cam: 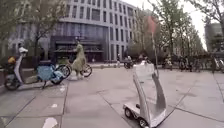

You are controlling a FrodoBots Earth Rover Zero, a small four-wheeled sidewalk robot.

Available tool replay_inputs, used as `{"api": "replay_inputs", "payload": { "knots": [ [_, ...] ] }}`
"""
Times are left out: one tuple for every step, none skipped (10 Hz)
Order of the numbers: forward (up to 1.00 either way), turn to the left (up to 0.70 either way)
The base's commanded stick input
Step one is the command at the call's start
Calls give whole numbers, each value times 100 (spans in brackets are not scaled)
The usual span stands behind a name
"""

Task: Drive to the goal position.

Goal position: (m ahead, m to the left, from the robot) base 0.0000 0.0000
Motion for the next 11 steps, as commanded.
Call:
{"api": "replay_inputs", "payload": {
  "knots": [
    [0,70],
    [0,70],
    [0,70],
    [0,70],
    [0,70],
    [0,70],
    [0,70],
    [0,70],
    [0,70],
    [0,70],
    [0,0]
  ]
}}
